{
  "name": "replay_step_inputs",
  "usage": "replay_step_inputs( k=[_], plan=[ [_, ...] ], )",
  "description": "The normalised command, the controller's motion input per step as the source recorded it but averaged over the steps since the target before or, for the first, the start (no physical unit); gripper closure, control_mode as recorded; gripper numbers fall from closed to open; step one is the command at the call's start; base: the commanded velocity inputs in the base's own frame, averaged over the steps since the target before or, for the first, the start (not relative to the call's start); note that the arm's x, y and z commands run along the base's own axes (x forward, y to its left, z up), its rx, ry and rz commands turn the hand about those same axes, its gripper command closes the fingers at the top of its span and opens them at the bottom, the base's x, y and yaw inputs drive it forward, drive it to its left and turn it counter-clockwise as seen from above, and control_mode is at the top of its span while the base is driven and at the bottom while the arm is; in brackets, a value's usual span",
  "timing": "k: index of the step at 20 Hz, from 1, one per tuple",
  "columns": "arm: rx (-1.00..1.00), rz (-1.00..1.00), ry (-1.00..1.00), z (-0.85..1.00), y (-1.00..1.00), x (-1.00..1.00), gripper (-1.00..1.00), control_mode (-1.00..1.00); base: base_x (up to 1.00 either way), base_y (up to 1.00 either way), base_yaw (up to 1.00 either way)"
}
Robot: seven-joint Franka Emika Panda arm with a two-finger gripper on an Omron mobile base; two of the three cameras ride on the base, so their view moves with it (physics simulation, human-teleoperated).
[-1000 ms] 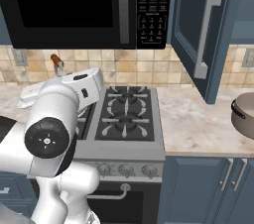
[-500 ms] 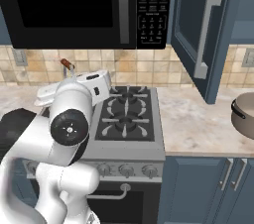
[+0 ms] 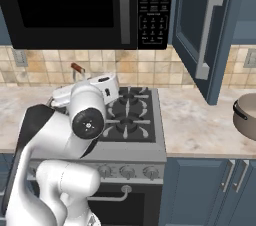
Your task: Pick the kettle from the cabinet and place it on a stove burner. Then pick the pot from the counter and place it on another stove burner. Finally, turn both burners on.
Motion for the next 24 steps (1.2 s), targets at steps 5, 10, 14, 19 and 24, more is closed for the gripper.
replay_step_inputs(
  k=[5, 10, 14, 19, 24],
  plan=[
    [0.0, 0.0, -0.04, -0.26, -0.01, 0.47, 1.0, -1.0, 0.0, 0.0, 0.0],
    [0.0, 0.0, -0.04, -0.23, 0.0, 0.49, 1.0, -1.0, 0.0, 0.0, 0.0],
    [0.0, 0.0, -0.02, -0.2, 0.0, 0.53, 1.0, -1.0, 0.0, 0.0, 0.0],
    [0.0, 0.0, 0.0, -0.11, -0.03, 0.4, 1.0, -1.0, 0.0, 0.0, 0.0],
    [0.0, 0.0, -0.01, -0.22, -0.08, 0.38, 1.0, -1.0, 0.0, 0.0, 0.0]
  ],
)
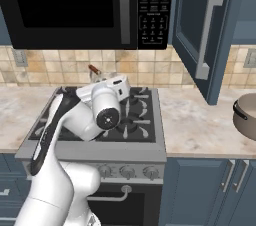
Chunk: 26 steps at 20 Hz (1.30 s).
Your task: Pick the kettle from the cabinet and place it on a stove burner. Then pick the pot from the counter and place it on another stove burner. Finally, turn both burners on.
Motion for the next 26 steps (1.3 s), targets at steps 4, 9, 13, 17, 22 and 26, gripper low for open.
replay_step_inputs(
  k=[4, 9, 13, 17, 22, 26],
  plan=[
    [0.0, 0.0, -0.01, -0.23, -0.09, 0.39, 1.0, -1.0, 0.0, 0.0, 0.0],
    [0.0, 0.0, -0.02, -0.23, -0.1, 0.37, 1.0, -1.0, 0.0, 0.0, 0.0],
    [0.0, 0.0, -0.01, -0.2, -0.07, 0.42, 1.0, -1.0, 0.0, 0.0, 0.0],
    [0.01, 0.0, 0.0, -0.15, -0.05, 0.44, 1.0, -1.0, 0.0, 0.0, 0.0],
    [0.02, 0.0, 0.0, -0.14, -0.01, 0.42, 1.0, -1.0, 0.0, 0.0, 0.0],
    [0.03, 0.0, 0.0, -0.15, 0.0, 0.39, 1.0, -1.0, 0.0, 0.0, 0.0]
  ],
)
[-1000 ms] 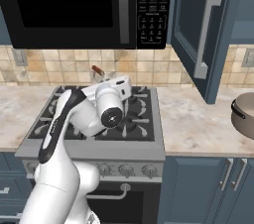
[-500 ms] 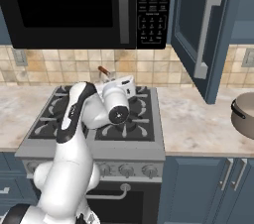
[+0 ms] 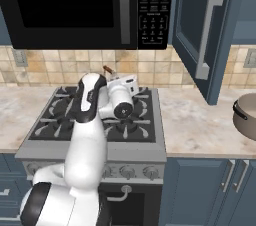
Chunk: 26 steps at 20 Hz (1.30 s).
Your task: Pick the kettle from the cabinet and place it on a stove burner. Then pick the pot from the counter and place it on another stove burner. Finally, turn both burners on.
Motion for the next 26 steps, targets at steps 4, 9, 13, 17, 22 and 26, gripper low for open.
replay_step_inputs(
  k=[4, 9, 13, 17, 22, 26],
  plan=[
    [0.03, 0.0, 0.0, -0.17, 0.0, 0.37, 1.0, -1.0, 0.0, 0.0, 0.0],
    [0.03, 0.0, 0.0, -0.19, 0.0, 0.34, 1.0, -1.0, 0.0, 0.0, 0.0],
    [0.03, 0.0, 0.0, -0.2, 0.0, 0.32, 1.0, -1.0, 0.0, 0.0, 0.0],
    [0.03, 0.0, -0.01, -0.23, 0.0, 0.32, 1.0, -1.0, 0.0, 0.0, 0.0],
    [0.02, 0.0, -0.02, -0.29, 0.0, 0.29, 1.0, -1.0, 0.0, 0.0, 0.0],
    [0.0, 0.0, -0.05, -0.3, 0.0, 0.26, 1.0, -1.0, 0.0, 0.0, 0.0]
  ],
)
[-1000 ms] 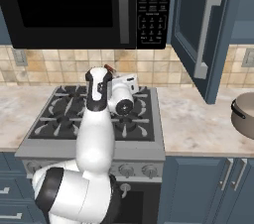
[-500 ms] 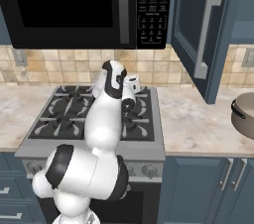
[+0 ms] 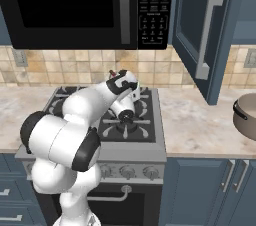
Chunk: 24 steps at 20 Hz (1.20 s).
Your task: Pick the kettle from the cabinet and place it on a stove burner. Then pick the pot from the counter and place it on another stove burner. Finally, turn both burners on.
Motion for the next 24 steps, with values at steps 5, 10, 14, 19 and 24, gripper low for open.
replay_step_inputs(
  k=[5, 10, 14, 19, 24],
  plan=[
    [0.0, 0.0, -0.06, -0.26, -0.01, 0.28, 1.0, -1.0, 0.0, 0.0, 0.0],
    [0.0, 0.0, -0.05, -0.06, -0.02, 0.3, 1.0, -1.0, 0.0, 0.0, 0.0],
    [0.0, 0.0, -0.02, 0.0, -0.02, 0.27, 1.0, -1.0, 0.0, 0.0, 0.0],
    [0.0, 0.0, 0.0, 0.0, -0.01, 0.33, 1.0, -1.0, 0.0, 0.0, 0.0],
    [0.0, 0.0, 0.0, 0.0, -0.01, 0.36, 1.0, -1.0, 0.0, 0.0, 0.0]
  ],
)
